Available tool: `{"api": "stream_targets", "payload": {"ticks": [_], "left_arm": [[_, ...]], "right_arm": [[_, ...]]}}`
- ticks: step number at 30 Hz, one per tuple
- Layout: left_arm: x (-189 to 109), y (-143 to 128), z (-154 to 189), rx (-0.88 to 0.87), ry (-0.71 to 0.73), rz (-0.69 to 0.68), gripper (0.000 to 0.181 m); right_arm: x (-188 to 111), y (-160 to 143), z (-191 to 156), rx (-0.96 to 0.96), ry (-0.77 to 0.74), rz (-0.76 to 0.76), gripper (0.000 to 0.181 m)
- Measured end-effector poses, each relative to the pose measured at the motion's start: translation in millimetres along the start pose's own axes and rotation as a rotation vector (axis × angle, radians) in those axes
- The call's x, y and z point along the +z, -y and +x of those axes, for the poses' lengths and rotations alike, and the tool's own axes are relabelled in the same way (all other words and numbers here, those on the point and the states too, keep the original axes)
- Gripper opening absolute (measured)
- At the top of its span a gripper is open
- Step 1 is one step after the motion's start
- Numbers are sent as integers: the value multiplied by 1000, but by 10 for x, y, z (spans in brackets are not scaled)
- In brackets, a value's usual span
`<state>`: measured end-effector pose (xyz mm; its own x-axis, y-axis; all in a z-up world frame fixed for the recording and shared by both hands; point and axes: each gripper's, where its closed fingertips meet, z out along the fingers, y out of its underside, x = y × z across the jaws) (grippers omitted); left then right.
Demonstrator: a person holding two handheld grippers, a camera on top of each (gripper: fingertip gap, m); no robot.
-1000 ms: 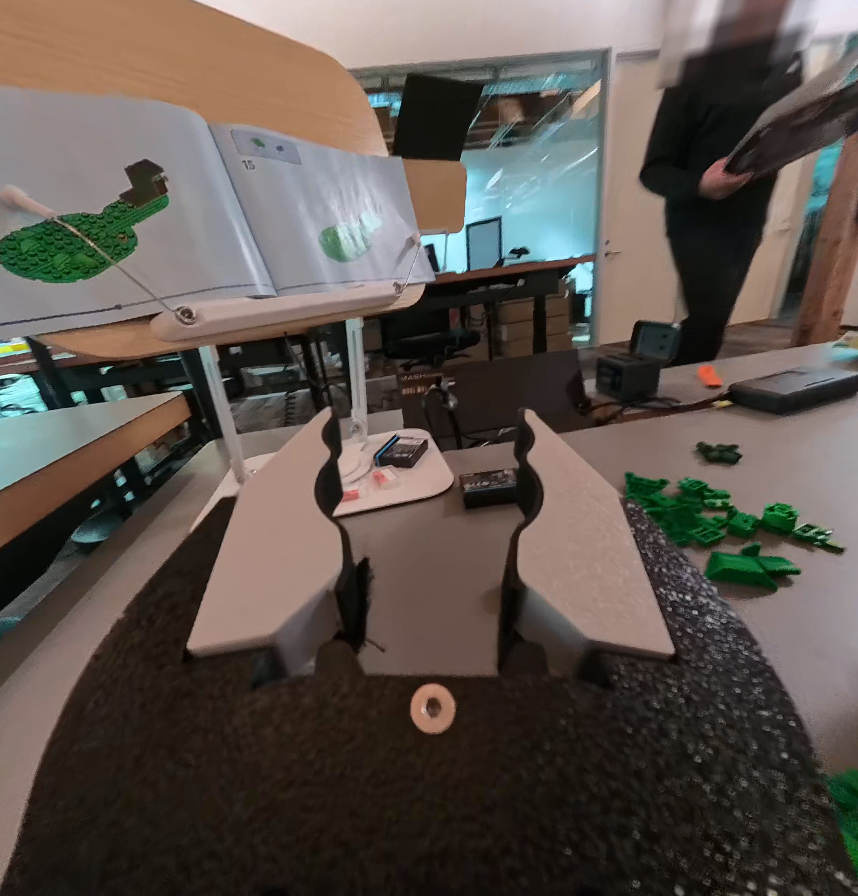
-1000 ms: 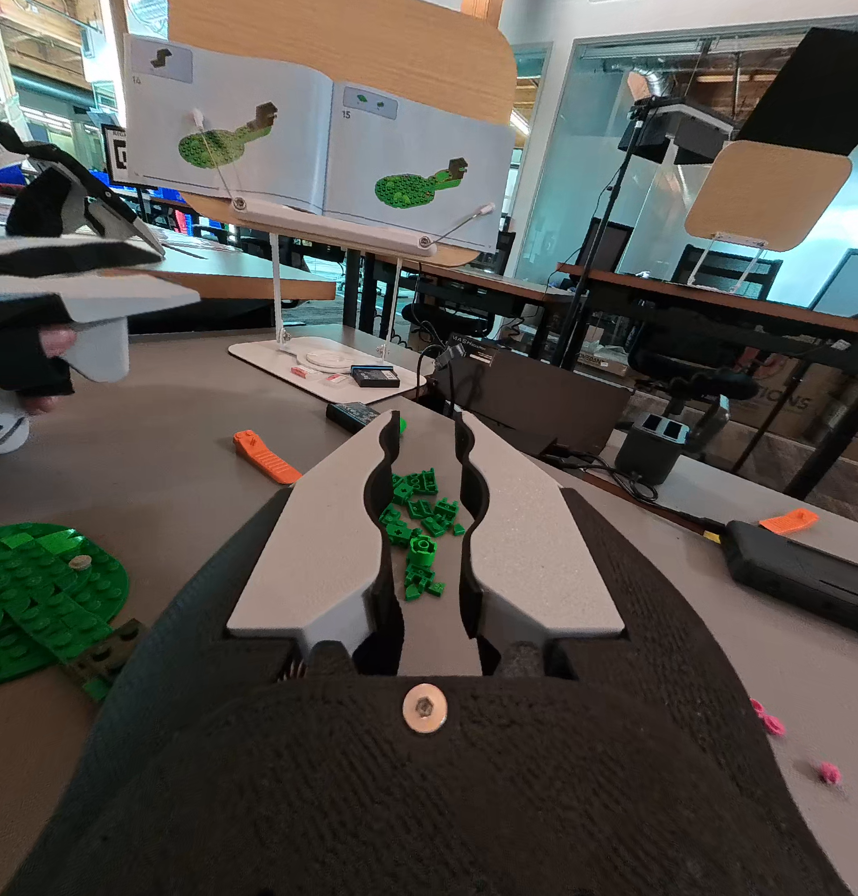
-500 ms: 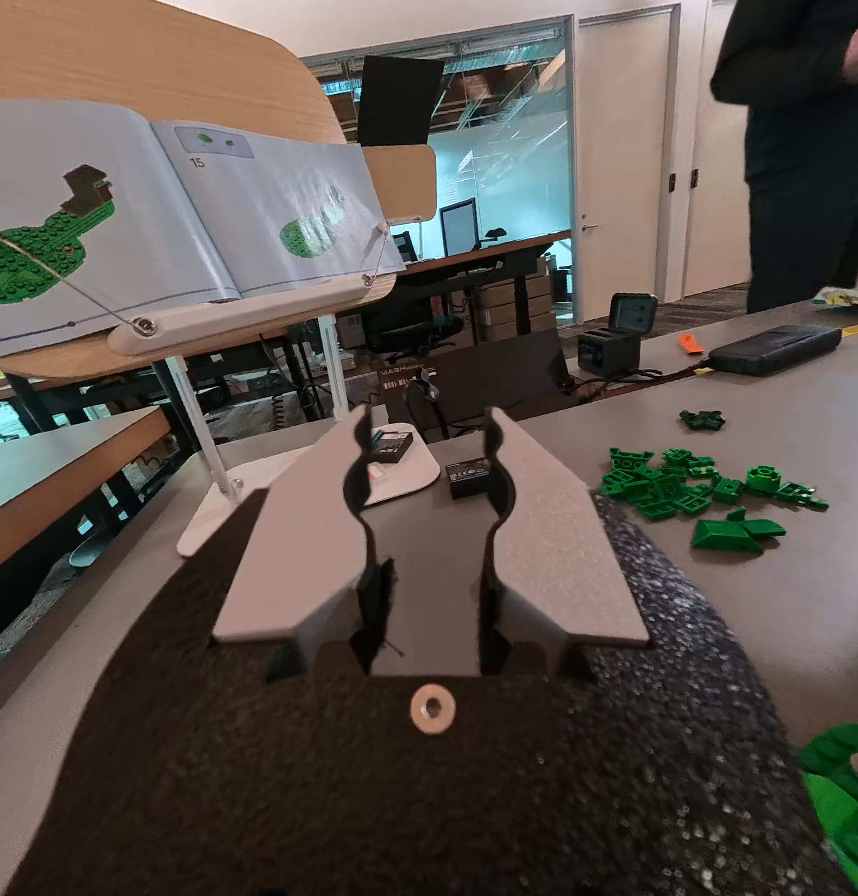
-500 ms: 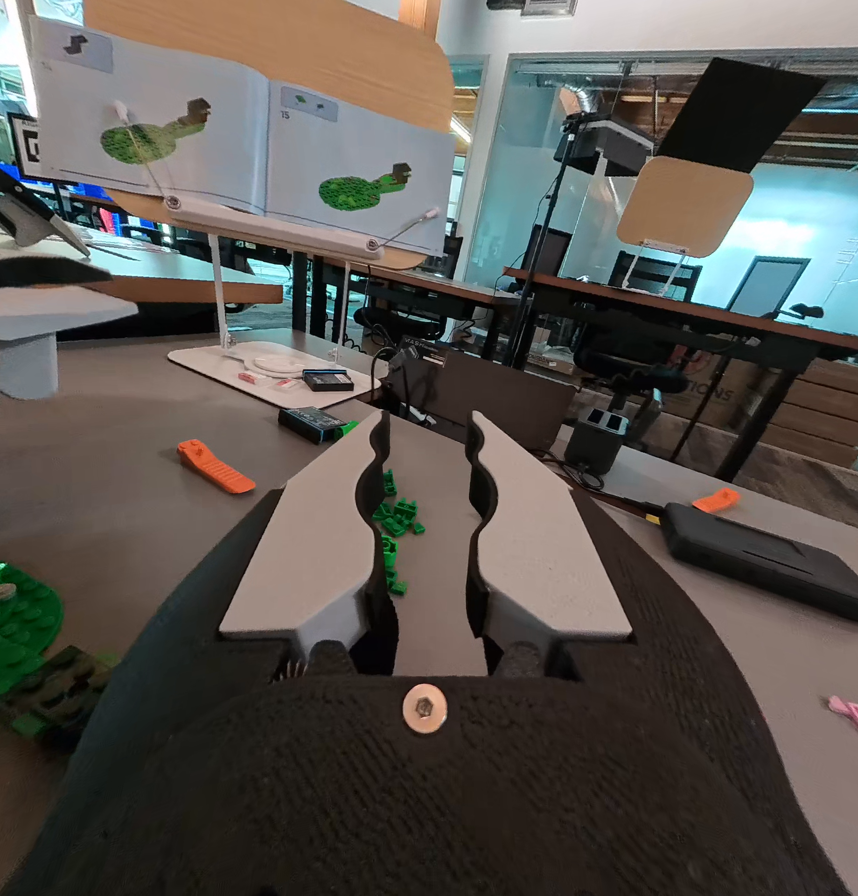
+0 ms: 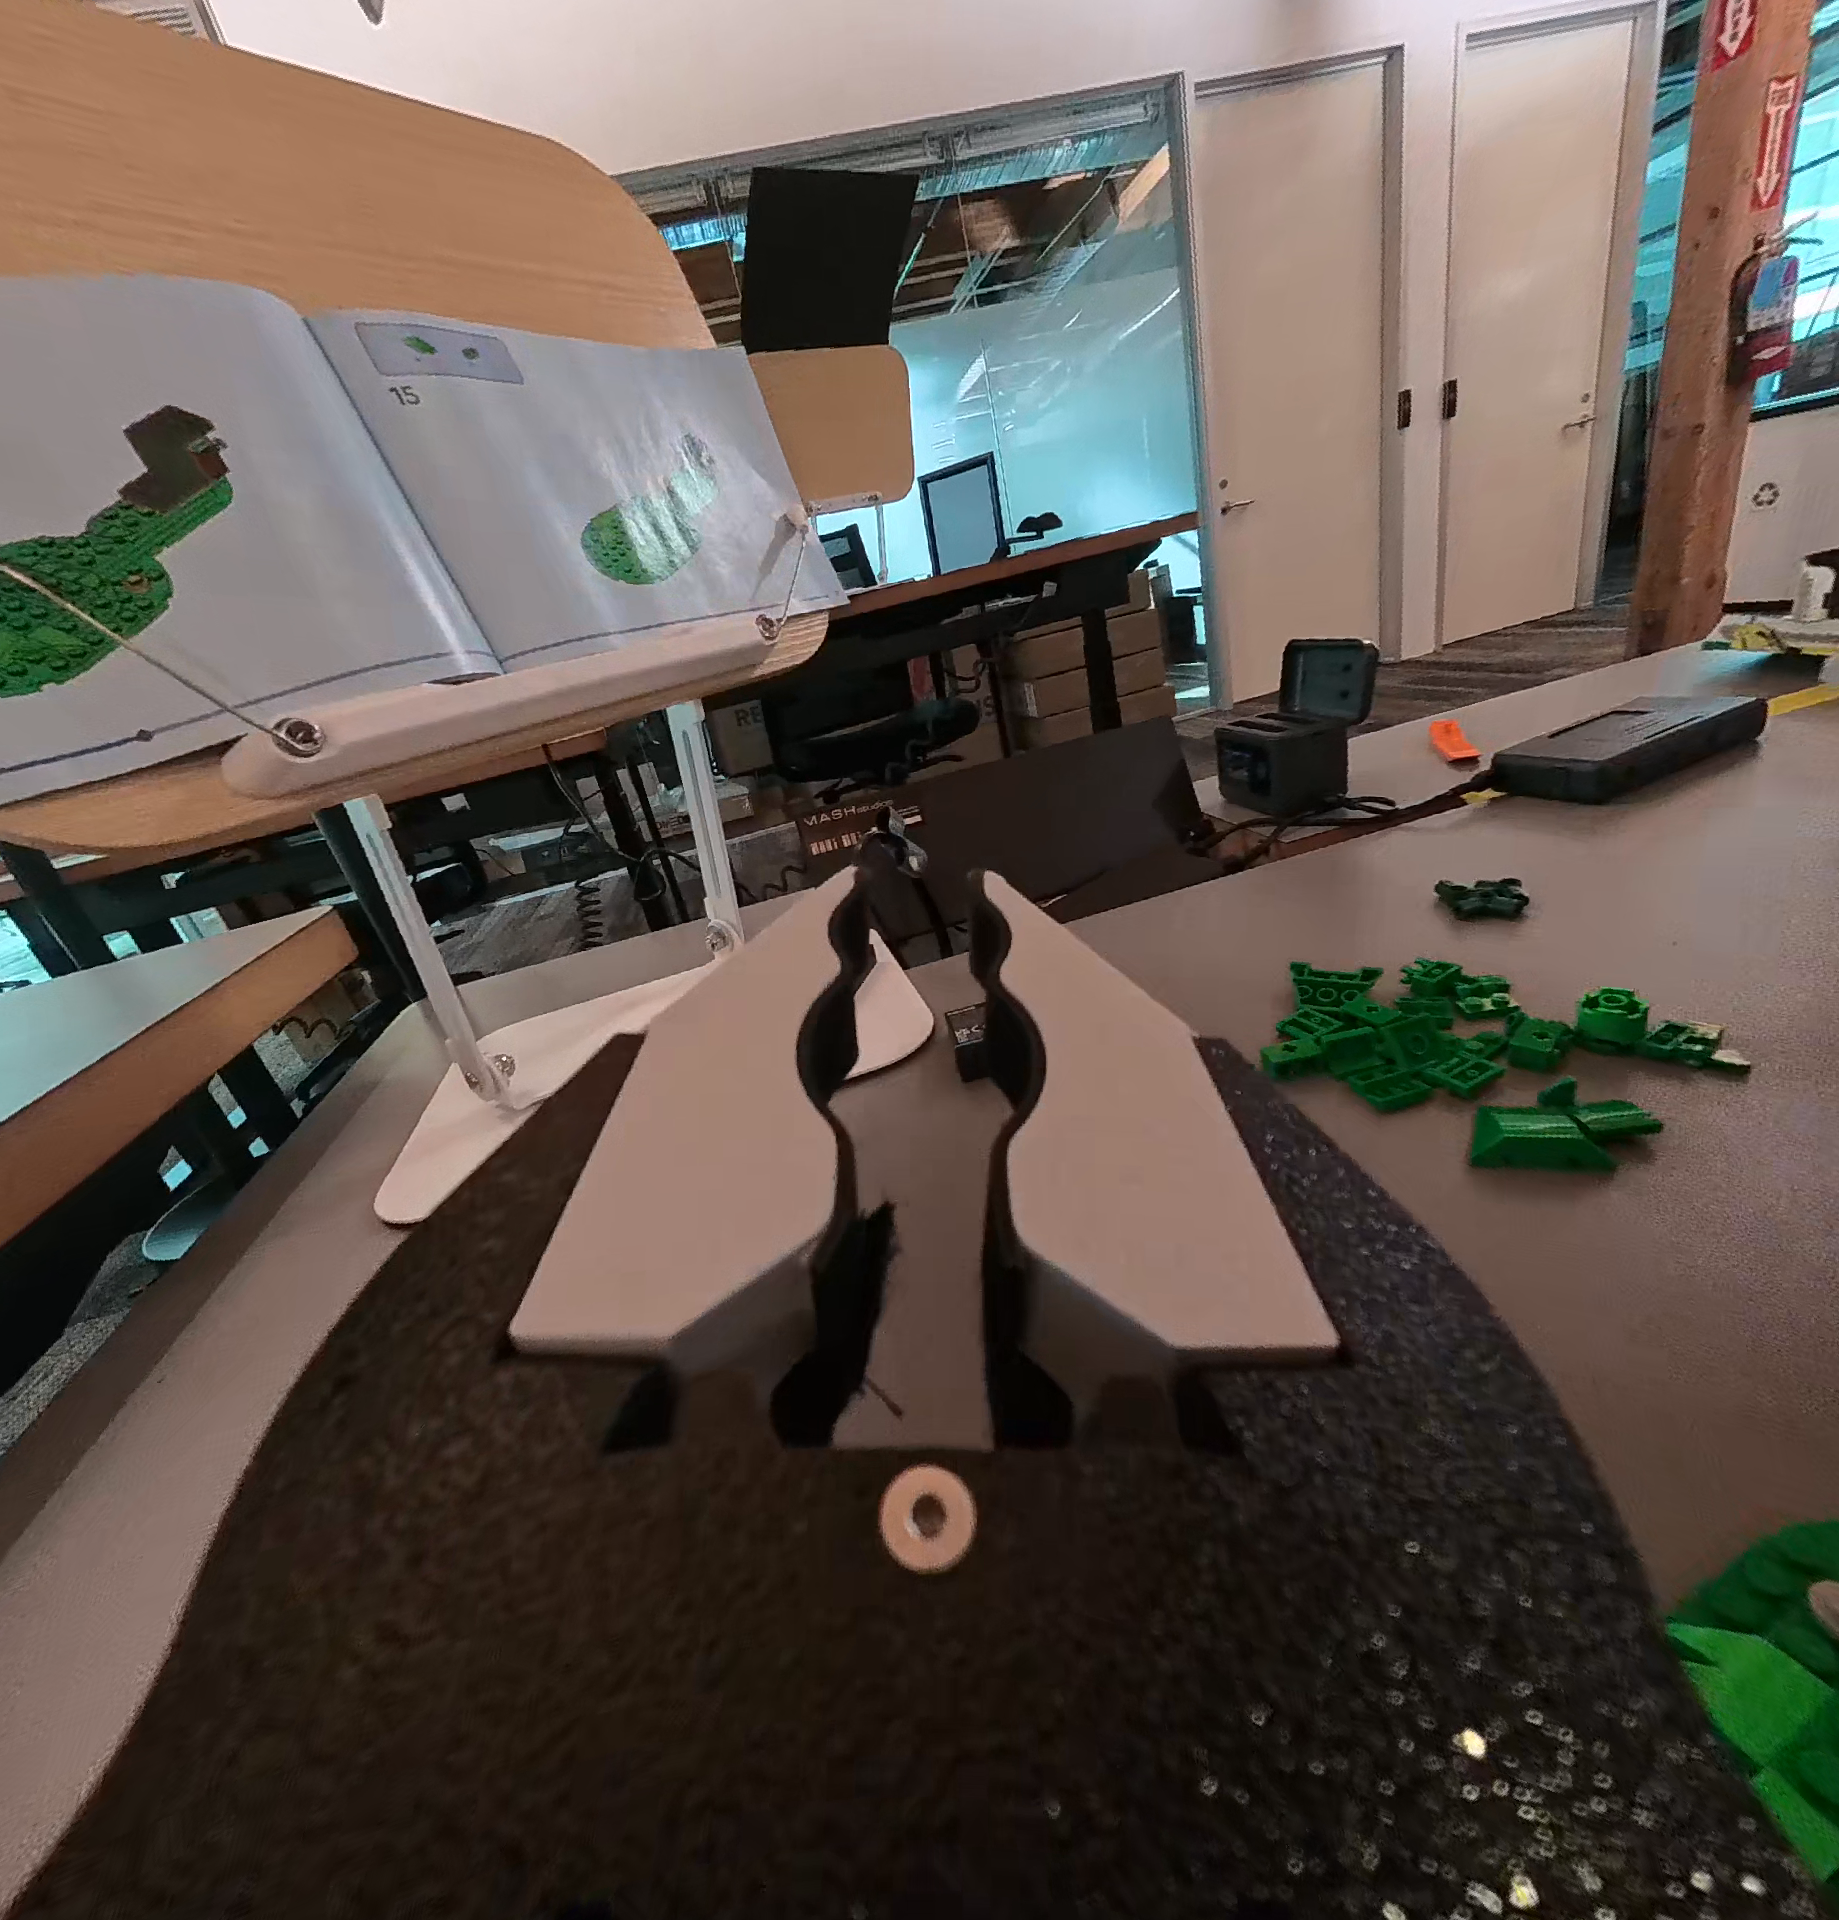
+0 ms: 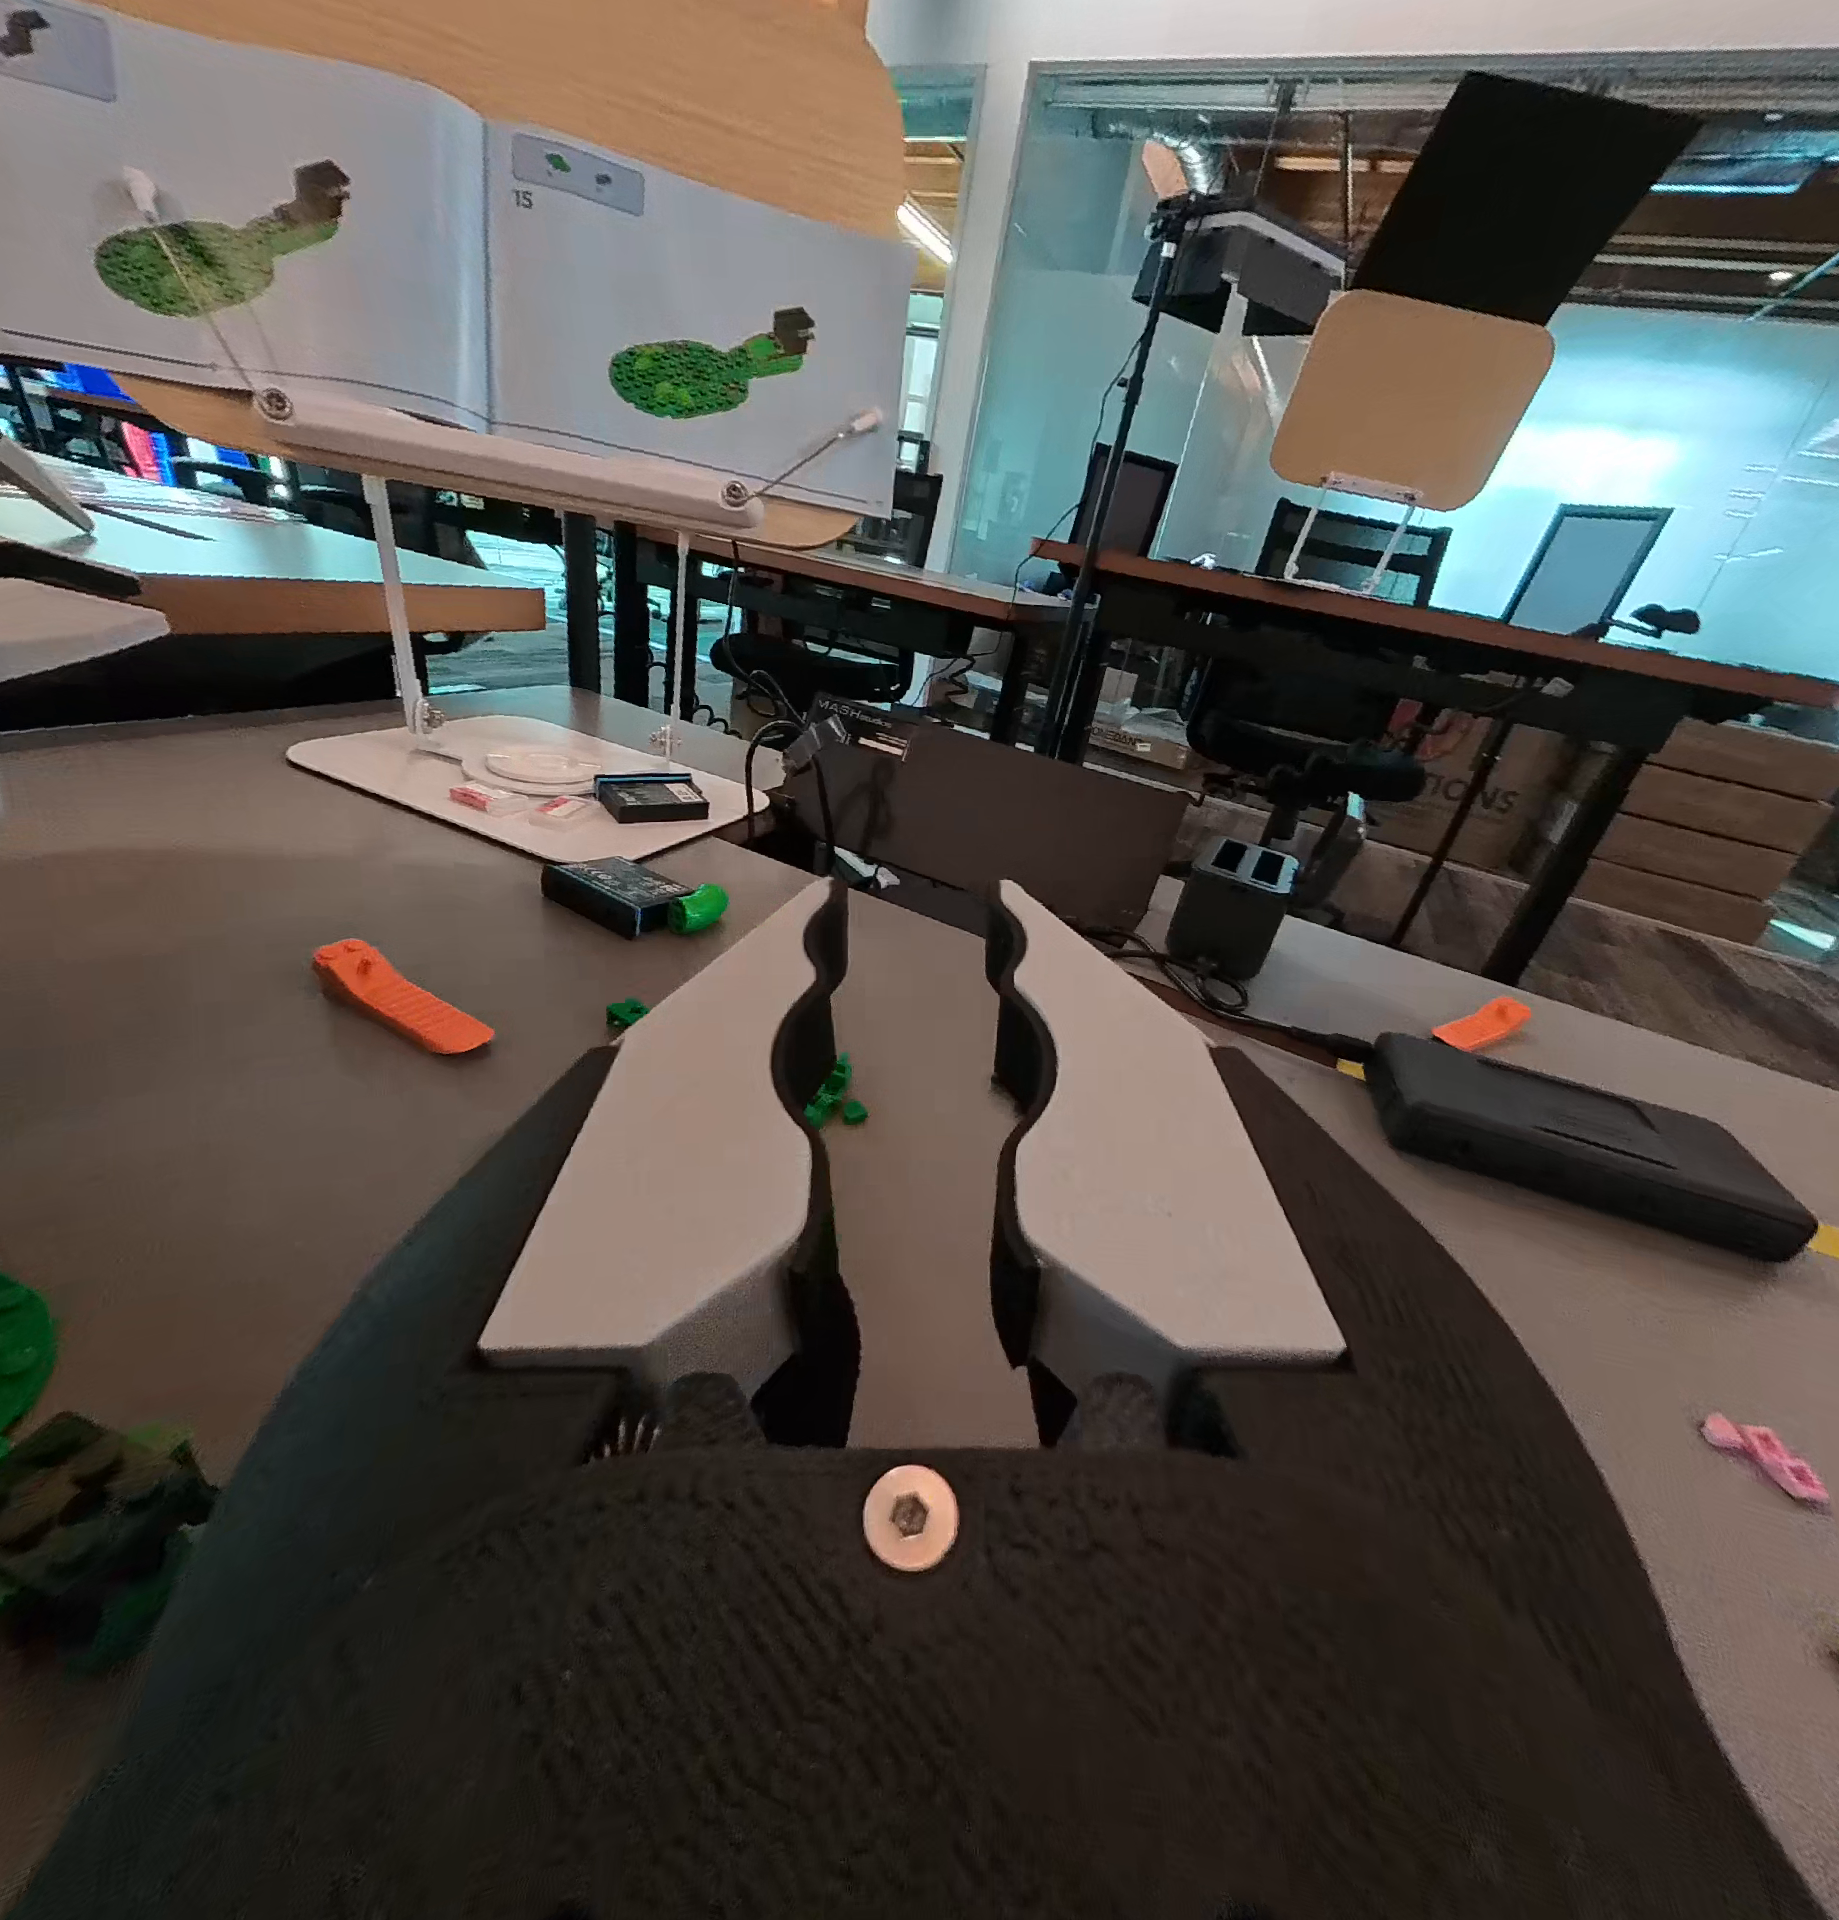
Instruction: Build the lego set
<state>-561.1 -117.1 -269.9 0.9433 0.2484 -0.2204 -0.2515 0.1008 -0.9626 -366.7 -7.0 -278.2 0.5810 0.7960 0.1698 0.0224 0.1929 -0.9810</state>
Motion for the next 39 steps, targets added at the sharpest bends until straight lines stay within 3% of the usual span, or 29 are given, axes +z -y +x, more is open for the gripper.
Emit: {"api": "stream_targets", "payload": {"ticks": [29, 39], "left_arm": [[7, -36, -78, -45, 4, -6, 14], [20, -14, 95, 40, -54, -2, 13]], "right_arm": [[2, -60, 66, -32, -51, -44, 21], [5, -57, 38, -43, -41, -45, 21]]}}
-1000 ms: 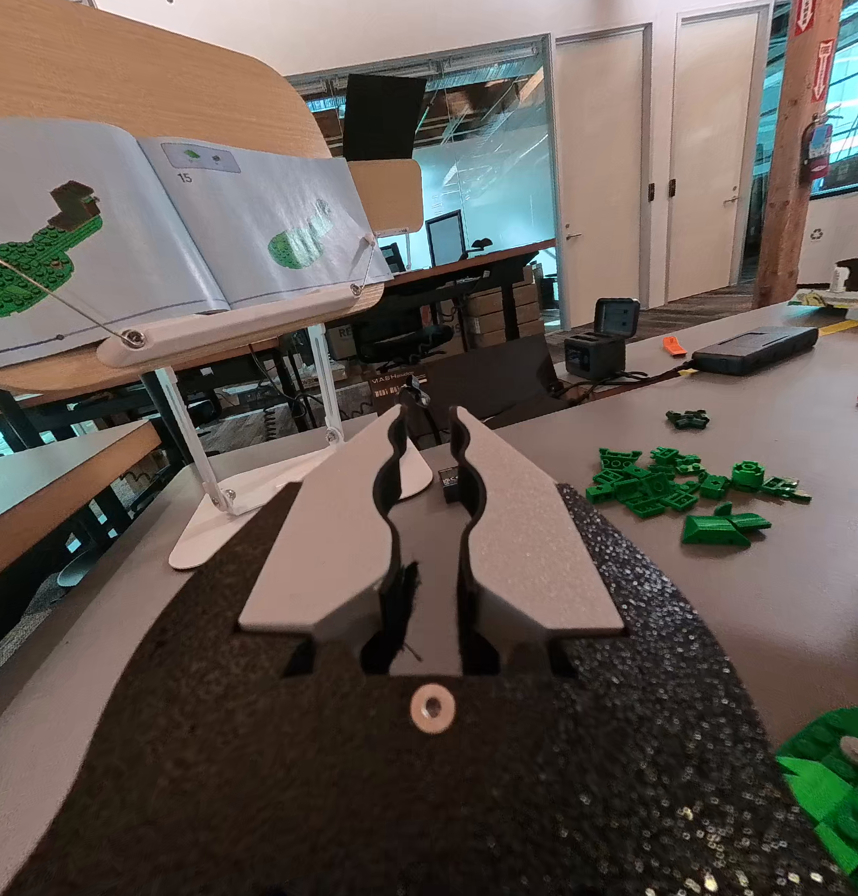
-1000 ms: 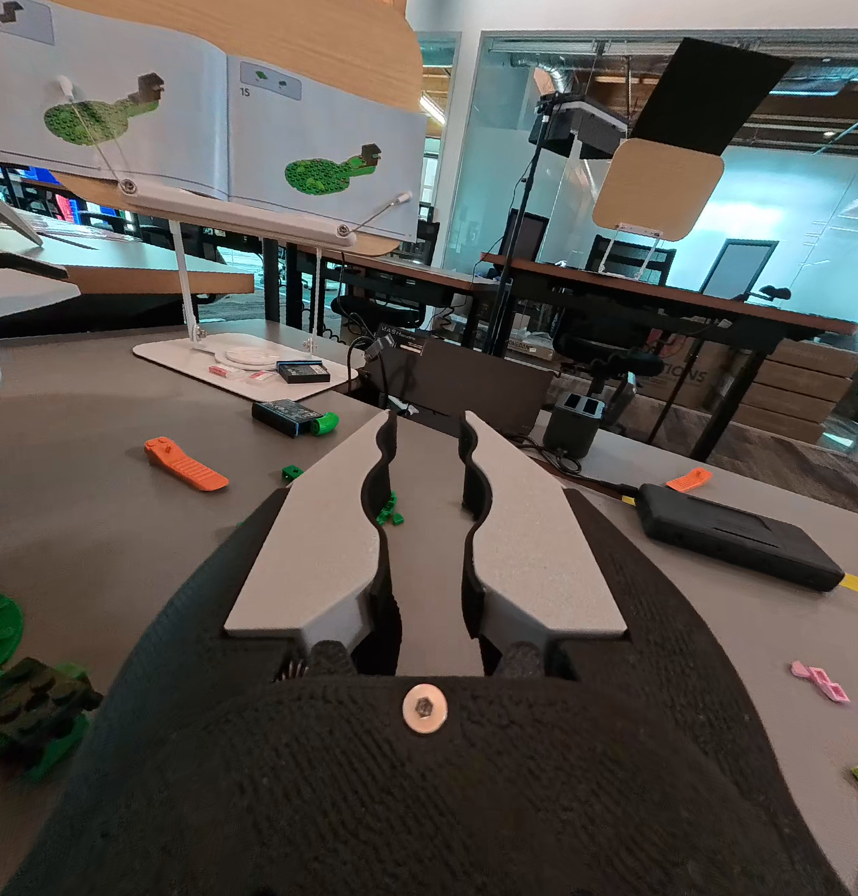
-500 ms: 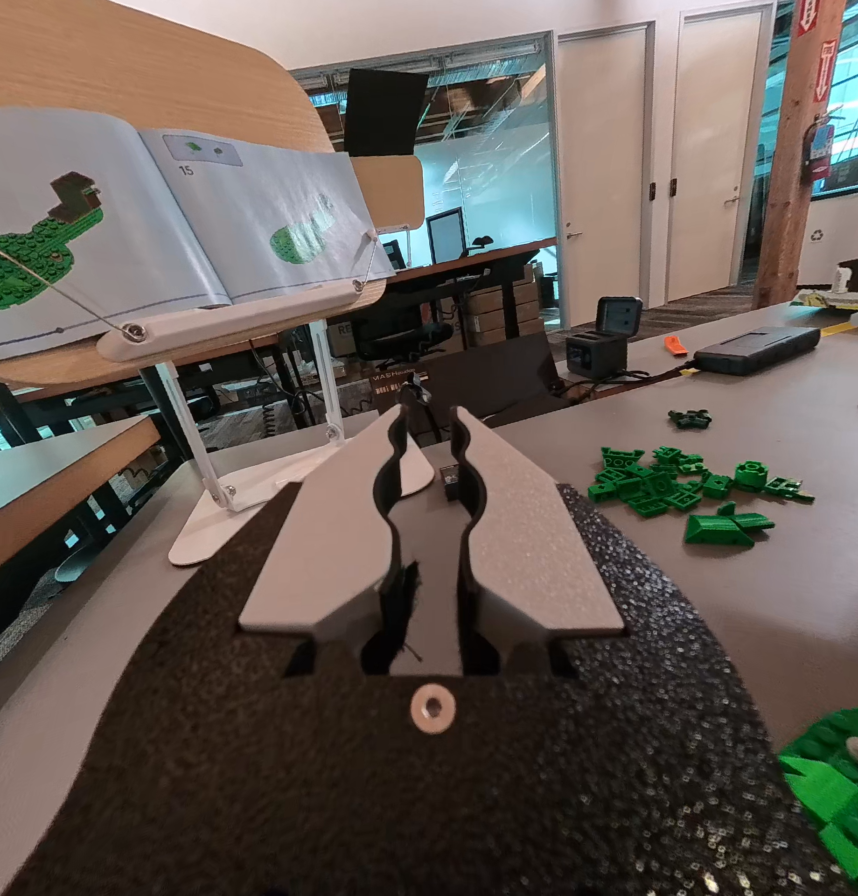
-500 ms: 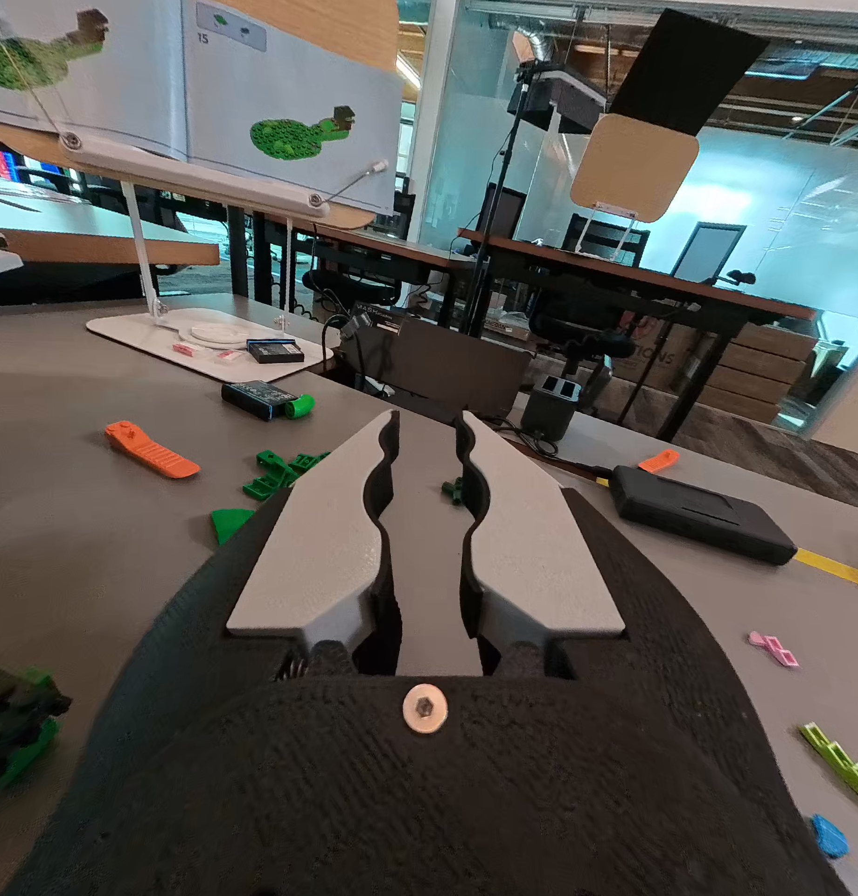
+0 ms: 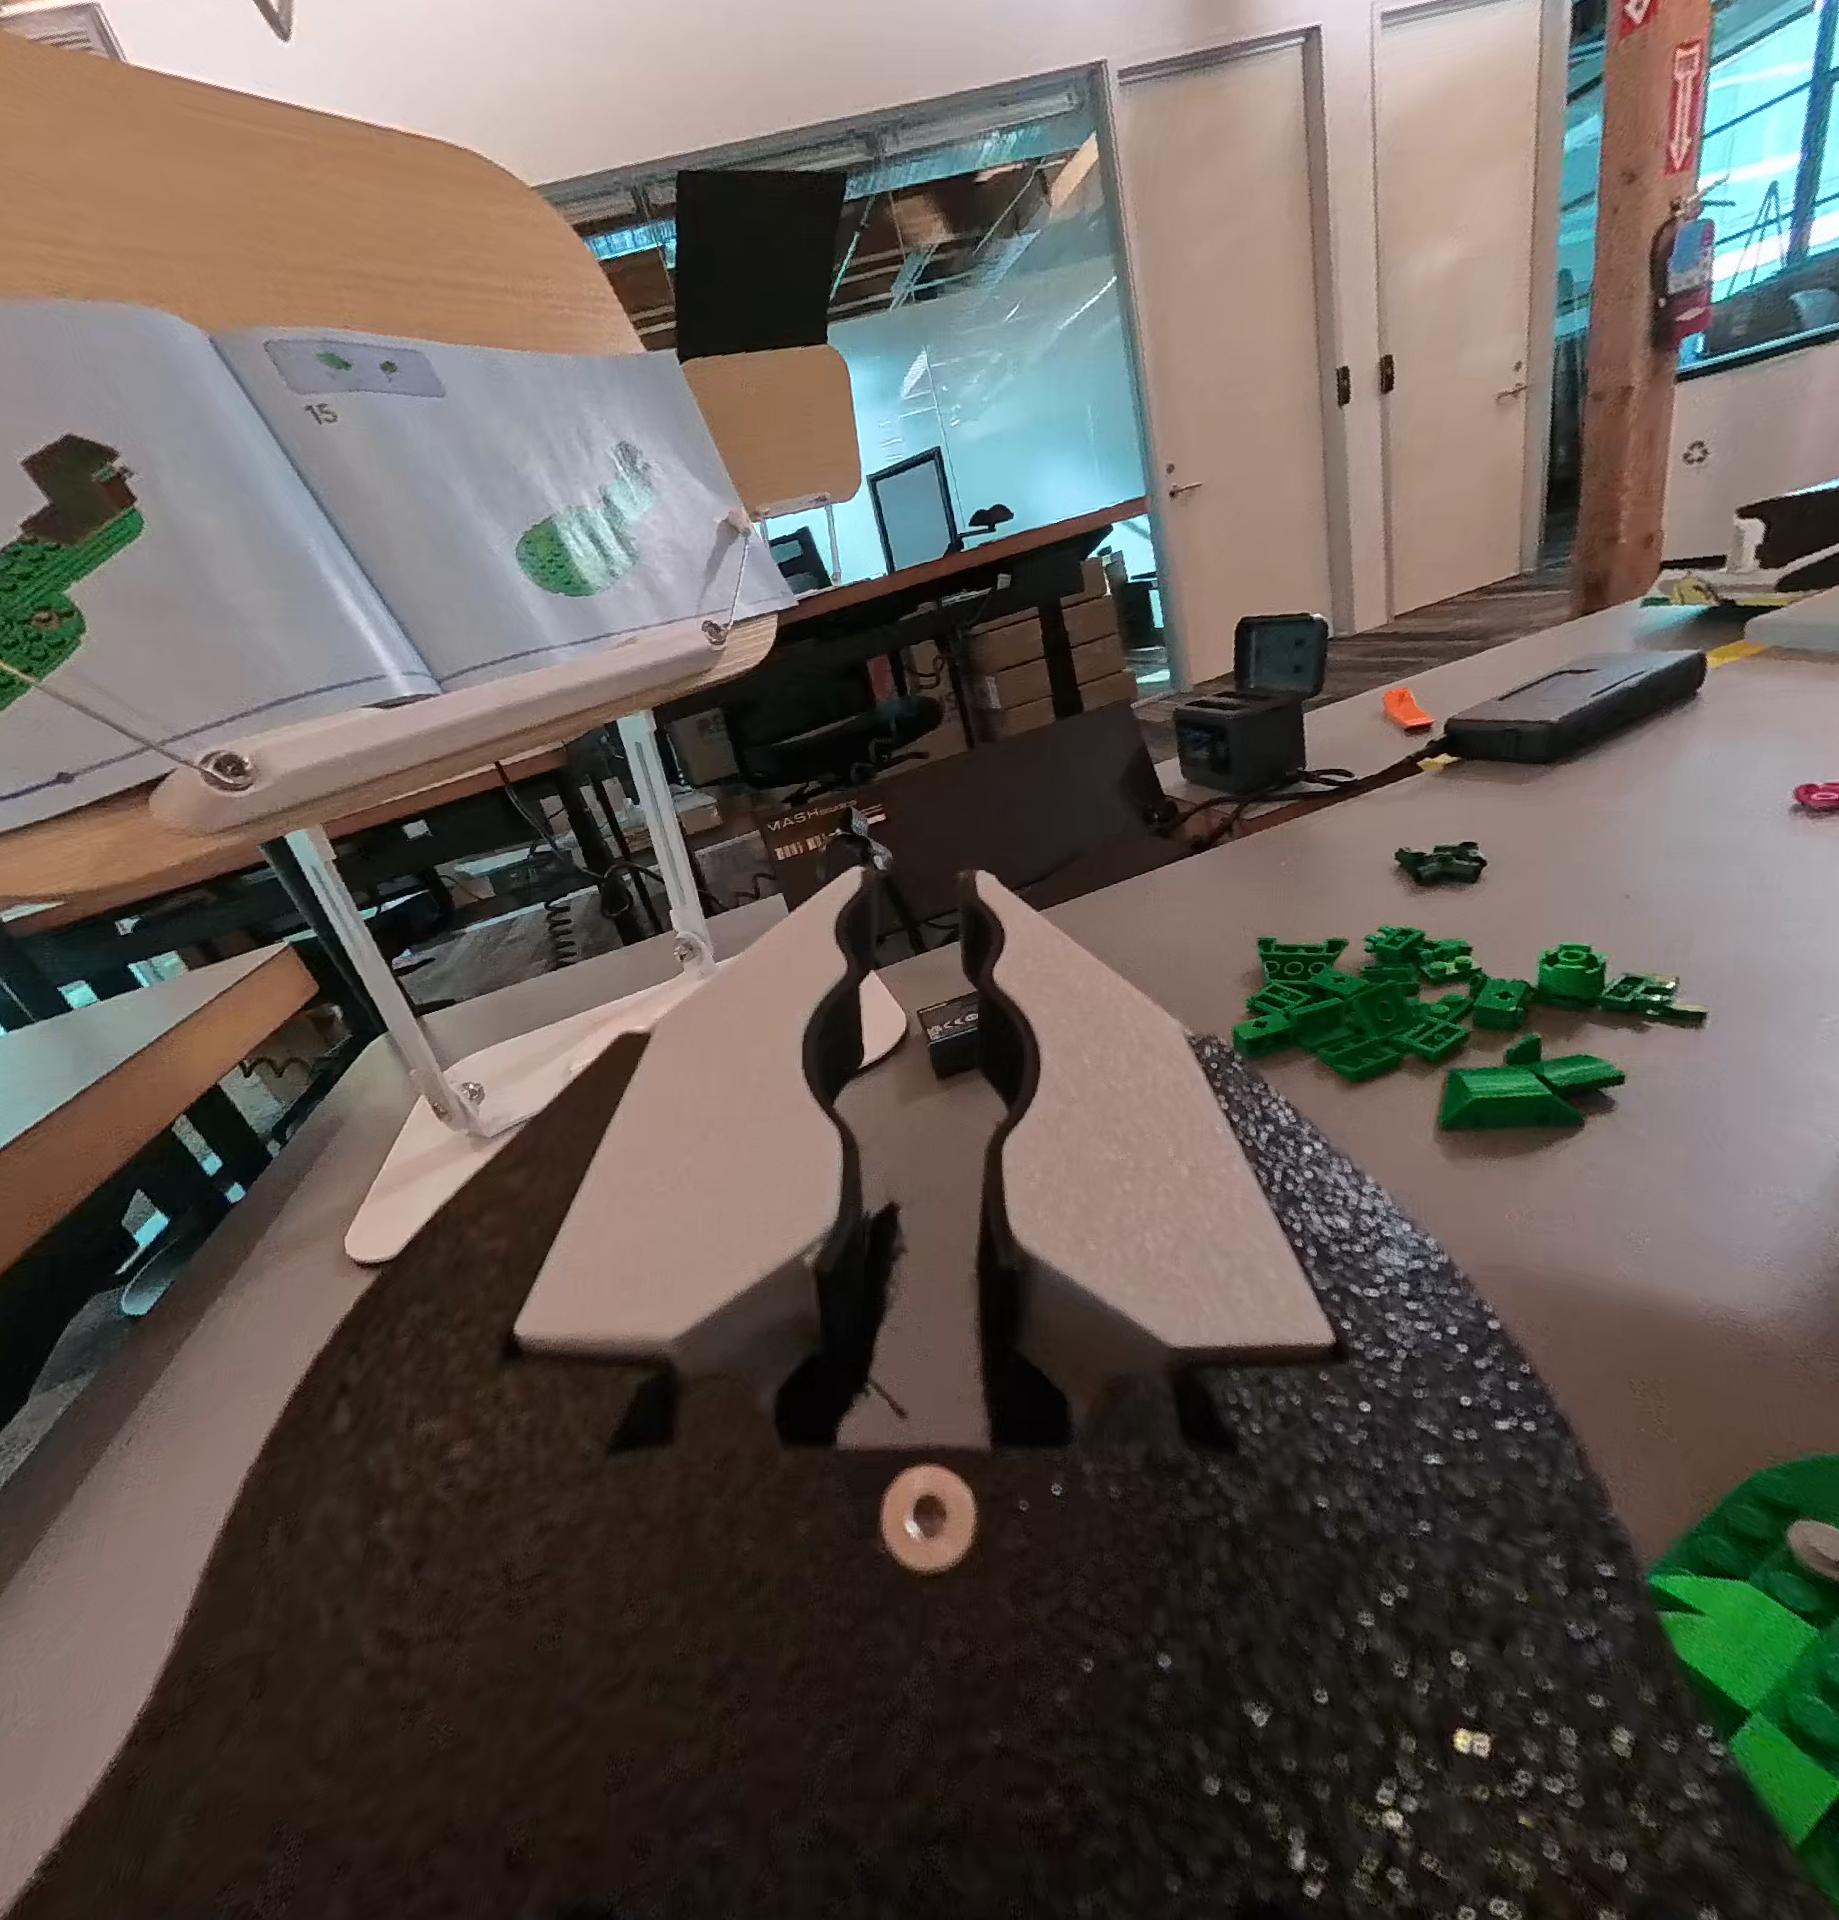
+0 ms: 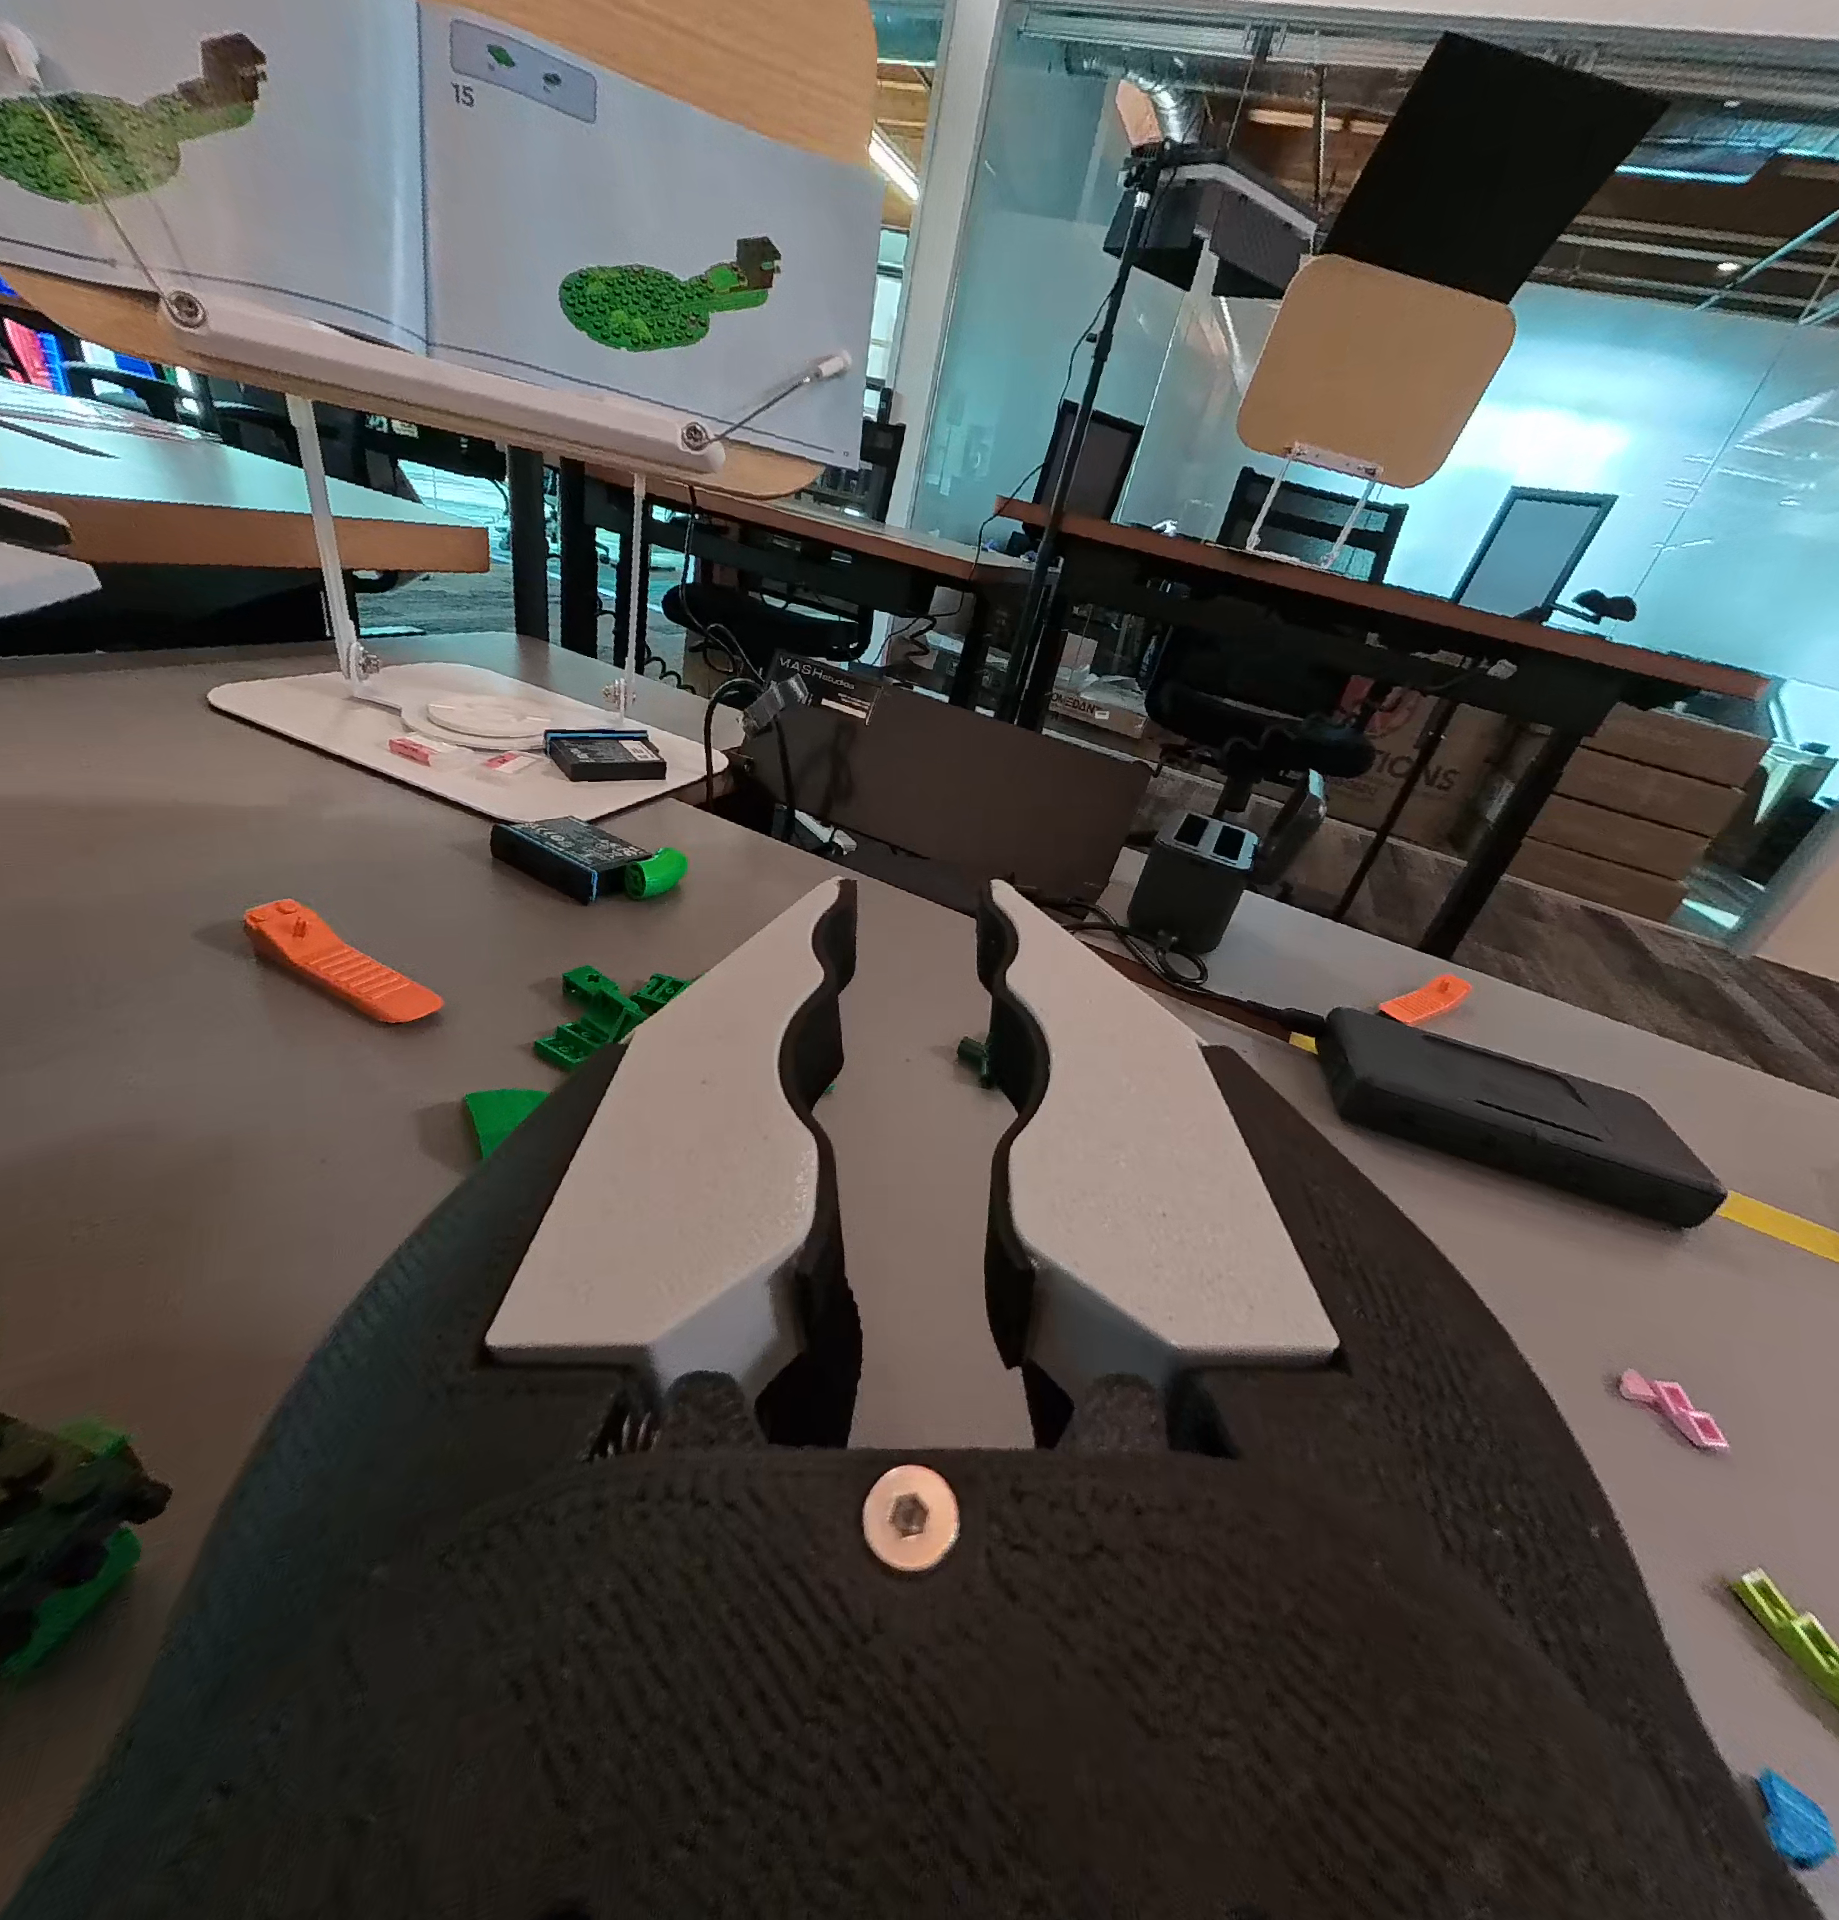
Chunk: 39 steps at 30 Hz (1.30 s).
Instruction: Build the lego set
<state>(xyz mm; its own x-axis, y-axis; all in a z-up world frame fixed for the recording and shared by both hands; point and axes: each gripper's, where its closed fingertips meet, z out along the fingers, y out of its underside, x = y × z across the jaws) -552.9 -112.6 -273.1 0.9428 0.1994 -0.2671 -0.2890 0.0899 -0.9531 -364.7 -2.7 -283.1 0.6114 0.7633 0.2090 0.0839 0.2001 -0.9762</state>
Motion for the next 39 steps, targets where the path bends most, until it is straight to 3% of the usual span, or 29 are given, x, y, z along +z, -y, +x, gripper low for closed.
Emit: {"api": "stream_targets", "payload": {"ticks": [17, 20, 23, 27, 32, 39], "left_arm": [[7, -34, -16, -26, -5, -11, 12], [9, -35, -21, -31, -4, -11, 12], [9, -32, -31, -34, 0, -9, 11], [7, -29, -38, -35, 2, -6, 11], [7, -26, -34, -37, 0, -5, 12], [13, -15, 2, -27, -12, -3, 12]], "right_arm": [[14, -18, -92, -8, 54, -20, 21], [52, -145, -416, -43, 263, -120, 22], [50, -466, -662, -127, 445, -325, 19], [-7, -653, -832, -31, 619, -498, 25], [9, -838, -887, -50, 683, -649, 26], [53, -886, -949, -54, 716, -681, 14]]}}
